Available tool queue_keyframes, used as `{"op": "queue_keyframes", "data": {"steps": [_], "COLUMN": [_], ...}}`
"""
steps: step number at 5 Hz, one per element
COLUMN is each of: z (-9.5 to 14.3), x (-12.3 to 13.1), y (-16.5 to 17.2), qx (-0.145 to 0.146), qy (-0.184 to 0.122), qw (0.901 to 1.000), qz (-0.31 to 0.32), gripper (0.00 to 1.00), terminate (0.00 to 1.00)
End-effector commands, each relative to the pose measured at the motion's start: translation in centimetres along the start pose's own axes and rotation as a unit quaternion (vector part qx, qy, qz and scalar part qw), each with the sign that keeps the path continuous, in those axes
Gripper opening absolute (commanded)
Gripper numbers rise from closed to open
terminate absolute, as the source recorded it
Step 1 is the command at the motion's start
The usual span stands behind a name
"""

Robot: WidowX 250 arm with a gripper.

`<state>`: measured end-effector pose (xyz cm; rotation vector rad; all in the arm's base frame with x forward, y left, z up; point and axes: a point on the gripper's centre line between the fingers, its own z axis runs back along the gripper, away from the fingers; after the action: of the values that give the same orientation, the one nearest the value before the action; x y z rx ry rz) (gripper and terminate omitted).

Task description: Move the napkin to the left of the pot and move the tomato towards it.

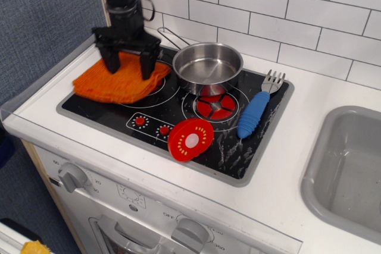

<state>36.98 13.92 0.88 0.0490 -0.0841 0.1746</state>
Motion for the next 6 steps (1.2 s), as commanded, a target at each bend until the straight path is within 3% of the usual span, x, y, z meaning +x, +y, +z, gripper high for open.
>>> {"op": "queue_keyframes", "data": {"steps": [1,3,5,6], "z": [-0.6,0.9,6.8,8.1], "x": [3.3,3.8,4.0,3.4], "y": [-3.5,-2.8,-2.7,-2.7], "qx": [-0.009,-0.009,-0.025,-0.04], "qy": [-0.012,-0.029,-0.08,-0.081], "qw": [0.9995,0.9995,0.9963,0.9945], "qz": [-0.028,0.001,-0.02,-0.053], "gripper": [1.0,1.0,1.0,1.0], "terminate": [0.0,0.0,0.0,0.0]}}
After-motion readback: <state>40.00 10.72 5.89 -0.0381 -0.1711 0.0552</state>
